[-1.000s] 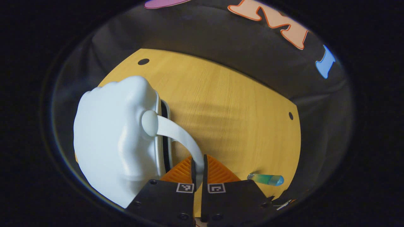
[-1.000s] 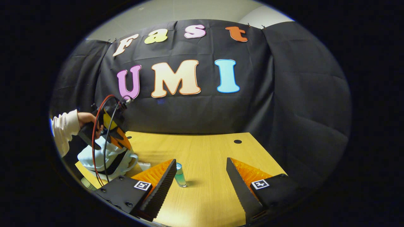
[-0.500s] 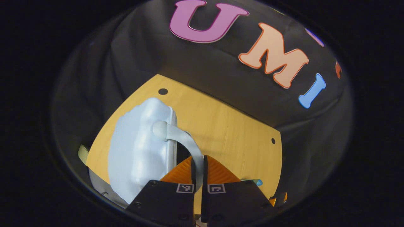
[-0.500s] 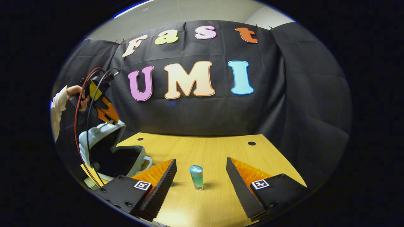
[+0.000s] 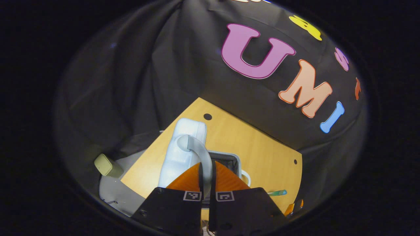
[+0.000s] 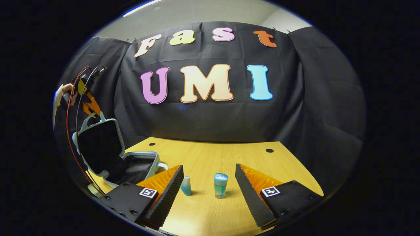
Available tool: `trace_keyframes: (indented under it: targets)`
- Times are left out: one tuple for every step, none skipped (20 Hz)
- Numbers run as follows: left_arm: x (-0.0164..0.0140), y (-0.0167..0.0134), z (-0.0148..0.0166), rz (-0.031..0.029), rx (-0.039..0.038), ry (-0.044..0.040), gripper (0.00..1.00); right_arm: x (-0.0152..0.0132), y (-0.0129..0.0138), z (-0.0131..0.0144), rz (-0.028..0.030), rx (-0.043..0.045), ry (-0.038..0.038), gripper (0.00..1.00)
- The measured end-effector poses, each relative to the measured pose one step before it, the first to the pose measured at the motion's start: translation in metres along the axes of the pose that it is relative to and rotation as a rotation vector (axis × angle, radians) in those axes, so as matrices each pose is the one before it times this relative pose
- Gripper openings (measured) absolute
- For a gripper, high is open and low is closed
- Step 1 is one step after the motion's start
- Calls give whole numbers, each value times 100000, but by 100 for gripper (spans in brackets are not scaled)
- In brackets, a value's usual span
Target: First open the suitcase, pack the skin care products into it, and then close the suitcase.
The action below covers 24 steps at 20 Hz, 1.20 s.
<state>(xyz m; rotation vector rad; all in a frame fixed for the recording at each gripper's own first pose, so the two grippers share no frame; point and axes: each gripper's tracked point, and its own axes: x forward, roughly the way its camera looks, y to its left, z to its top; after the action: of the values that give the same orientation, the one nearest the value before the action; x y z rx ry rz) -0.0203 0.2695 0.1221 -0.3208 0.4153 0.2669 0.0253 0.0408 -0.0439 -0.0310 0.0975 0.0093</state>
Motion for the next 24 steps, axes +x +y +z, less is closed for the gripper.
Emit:
trace_keyframes:
  targets:
    - [-261, 1533, 30, 2013, 713, 155, 1, -125, 544, 170, -102, -335, -405, 99]
    - [-268, 1767, 95, 2673, 667, -293, 1, -85, 557, 78, -257, -62, -506, 99]
    - [214, 1919, 128, 3117, 680, -371, 1, -122, 599, 80, -176, 248, -490, 97]
    - [101, 1755, -65, 2918, 1173, -191, 1, -67, 565, -111, -284, 414, 50, 99]
    - [188, 1359, -75, 2564, 867, -20, 1, -142, 667, -107, 271, 562, 259, 100]
    - [402, 1269, -230, 1772, 878, 33, 1, -170, 739, -150, 495, 194, 265, 99]
    - [387, 1355, -178, 2224, 1027, 65, 1, -157, 470, -15, -292, -359, -44, 99]
    - [541, 1545, -156, 3329, 1062, -460, 1, -361, 408, -61, -293, -405, -44, 99]
    - [781, 1346, -337, 2804, 1268, -574, 1, -322, 401, -108, -542, -155, 219, 99]
    - [709, 828, -550, 1651, 866, 612, 1, -237, 340, -109, -812, 46, -149, 99]
    - [630, 956, -550, 1683, 1205, 441, 1, -315, 298, 30, -856, 298, -79, 99]
    - [634, 1035, -615, 2047, 1545, 395, 1, -262, 174, -228, -867, 445, 203, 99]
    - [804, 925, -820, 1367, 1305, 343, 1, -312, 224, -84, -783, 404, 287, 99]
    - [772, 673, -720, 627, 394, 543, 1, -251, 186, -240, -684, 246, 433, 99]
    - [675, 196, -473, 187, 286, 414, 1, -265, 197, -63, -606, 64, 410, 99]
    - [604, 691, -655, -34, 29, 291, 1, -284, 54, -84, -566, -300, -179, 99]
    - [558, 579, -962, -657, -645, 808, 1, -198, 103, 4, -377, -355, 195, 99]
    - [579, 496, -1042, -662, -1596, 1512, 1, -89, 158, -163, -93, -155, 513, 99]
    - [902, 494, -1144, -614, -1299, 1318, 1, -130, 190, -38, -22, -68, 280, 99]
    - [891, 382, -915, -547, -1109, 1647, 1, -271, 183, 75, 171, -28, 86, 99]
    - [1032, 291, -1212, -618, -1332, 1429, 1, -201, 233, 175, 286, -172, -317, 99]
    - [743, 269, -1038, -464, -1125, 1193, 1, -113, 291, 69, 311, -332, -140, 99]
    - [755, 257, -1029, -356, -1383, 1614, 1, -147, 208, 91, 346, -435, -48, 99]
    - [626, 360, -760, -335, -1468, 1078, 1, -146, 149, -198, 280, -382, 133, 99]
